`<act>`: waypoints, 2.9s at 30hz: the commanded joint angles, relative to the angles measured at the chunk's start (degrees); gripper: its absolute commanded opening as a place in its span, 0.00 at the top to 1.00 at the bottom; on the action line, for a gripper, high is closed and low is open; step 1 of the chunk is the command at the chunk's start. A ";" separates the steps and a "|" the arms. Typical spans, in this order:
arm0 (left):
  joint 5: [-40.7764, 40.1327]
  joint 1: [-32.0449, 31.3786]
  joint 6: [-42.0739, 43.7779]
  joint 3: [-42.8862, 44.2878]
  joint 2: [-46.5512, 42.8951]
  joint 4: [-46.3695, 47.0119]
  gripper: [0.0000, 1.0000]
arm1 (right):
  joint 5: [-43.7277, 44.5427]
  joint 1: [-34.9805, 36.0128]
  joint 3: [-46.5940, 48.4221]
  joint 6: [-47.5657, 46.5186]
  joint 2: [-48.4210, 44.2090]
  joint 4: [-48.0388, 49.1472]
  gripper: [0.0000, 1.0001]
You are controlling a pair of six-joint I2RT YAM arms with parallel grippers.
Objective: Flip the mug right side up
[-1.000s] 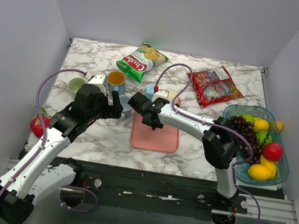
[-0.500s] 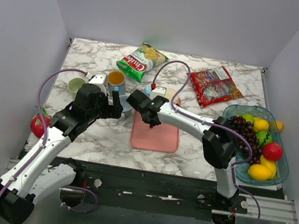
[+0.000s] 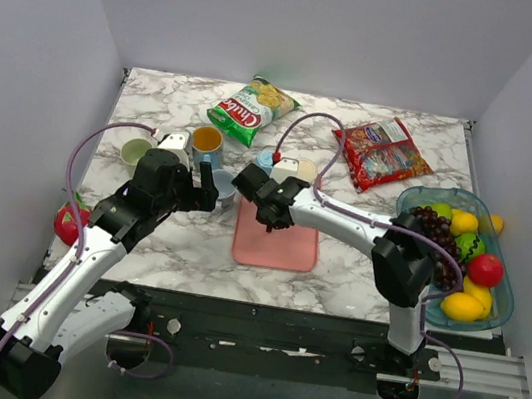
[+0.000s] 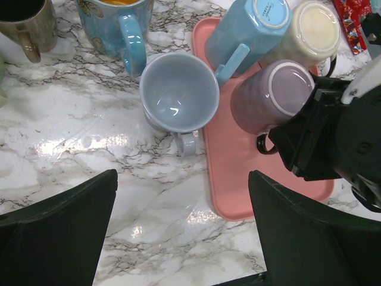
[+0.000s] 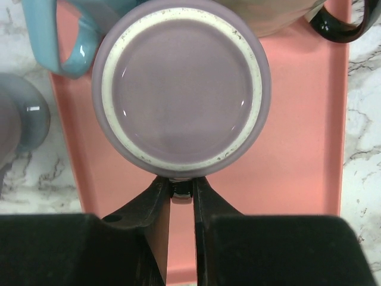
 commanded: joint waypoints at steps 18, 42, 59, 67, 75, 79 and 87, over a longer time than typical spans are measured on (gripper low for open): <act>19.25 0.40 -5.34 2.11 -11.04 -1.61 0.01 | -26.14 -0.02 -32.09 4.05 -42.98 37.07 1.00; 39.91 0.31 -42.34 -11.26 -16.25 60.61 0.01 | -31.50 -0.02 -24.00 -5.52 -53.80 60.10 0.99; 40.09 -2.76 -46.66 -6.77 -6.66 70.20 0.19 | -36.34 -0.02 -27.25 -4.21 -53.89 66.96 0.99; 33.95 -4.70 -48.41 -7.12 -5.51 70.99 0.34 | -36.86 -0.02 -29.62 -5.52 -52.93 70.29 0.99; 30.86 -5.14 -48.68 -7.12 -4.55 69.41 0.48 | -39.15 -0.02 -32.88 -5.09 -51.87 73.99 0.99; 29.99 -5.22 -48.59 -7.03 -4.20 68.80 0.53 | -40.82 -0.02 -33.93 -4.82 -51.35 73.99 0.99; 26.74 -5.23 -47.28 -7.30 -4.90 65.28 0.75 | -42.14 -0.02 -38.24 -6.75 -52.57 74.96 0.99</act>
